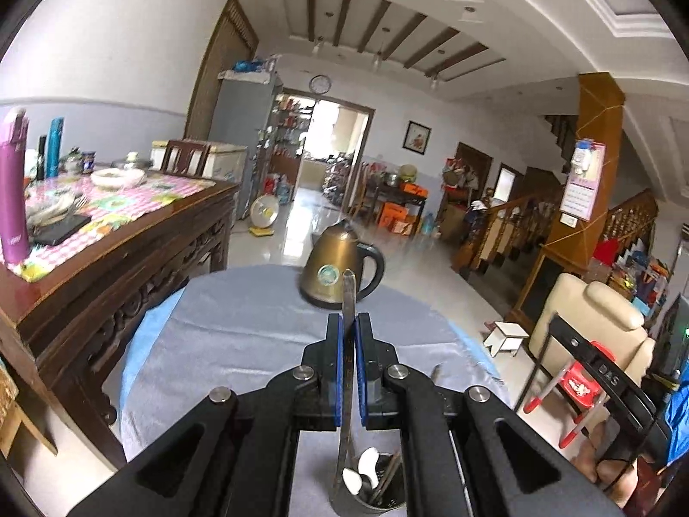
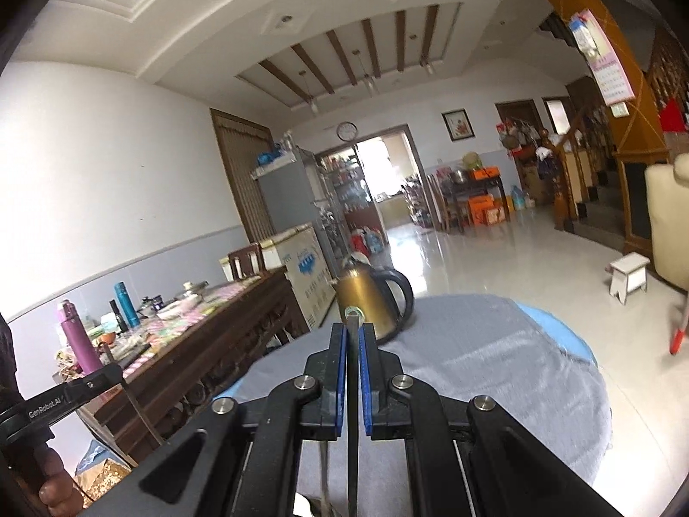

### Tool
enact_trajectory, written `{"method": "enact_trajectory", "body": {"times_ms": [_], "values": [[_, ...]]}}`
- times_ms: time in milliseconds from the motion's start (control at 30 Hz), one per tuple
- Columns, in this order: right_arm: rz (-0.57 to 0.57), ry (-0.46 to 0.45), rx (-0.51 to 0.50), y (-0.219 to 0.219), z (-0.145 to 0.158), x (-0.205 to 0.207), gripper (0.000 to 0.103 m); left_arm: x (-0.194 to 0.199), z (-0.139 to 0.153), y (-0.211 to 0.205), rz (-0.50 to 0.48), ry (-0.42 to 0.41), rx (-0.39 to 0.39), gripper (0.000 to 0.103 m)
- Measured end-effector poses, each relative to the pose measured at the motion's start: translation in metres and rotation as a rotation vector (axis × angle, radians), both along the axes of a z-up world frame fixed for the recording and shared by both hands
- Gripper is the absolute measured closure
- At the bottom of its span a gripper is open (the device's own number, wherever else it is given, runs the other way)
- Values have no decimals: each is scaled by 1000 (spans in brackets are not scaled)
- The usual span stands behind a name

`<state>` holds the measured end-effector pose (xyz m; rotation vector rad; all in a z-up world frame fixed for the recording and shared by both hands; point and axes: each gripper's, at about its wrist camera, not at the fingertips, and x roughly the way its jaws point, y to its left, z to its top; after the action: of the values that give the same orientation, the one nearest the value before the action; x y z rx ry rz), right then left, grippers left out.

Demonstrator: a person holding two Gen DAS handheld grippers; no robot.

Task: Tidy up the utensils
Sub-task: 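Lift the chopstick upright with both tools and carry it over the cup, then lower the held chopstick into the dark cup with both tools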

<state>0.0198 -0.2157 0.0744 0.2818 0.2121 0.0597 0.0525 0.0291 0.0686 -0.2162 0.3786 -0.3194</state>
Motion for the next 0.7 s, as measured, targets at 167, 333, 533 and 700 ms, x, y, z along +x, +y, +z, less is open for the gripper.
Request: {"method": "enact_trajectory", "body": {"times_ms": [167,333,533,700], "values": [[21,-47,-21,16,17,7,96,-1,12,-11,-29,-20,3,98],[36,-81,-13,29,27,16,96,3,15,-19,-47,-20,-9,98],[46,-52,10,39,10,30,96,10,2,-31,-50,4,3,98],[51,-1,35,37,-10,42,96,17,-12,-40,-57,39,13,98]]}}
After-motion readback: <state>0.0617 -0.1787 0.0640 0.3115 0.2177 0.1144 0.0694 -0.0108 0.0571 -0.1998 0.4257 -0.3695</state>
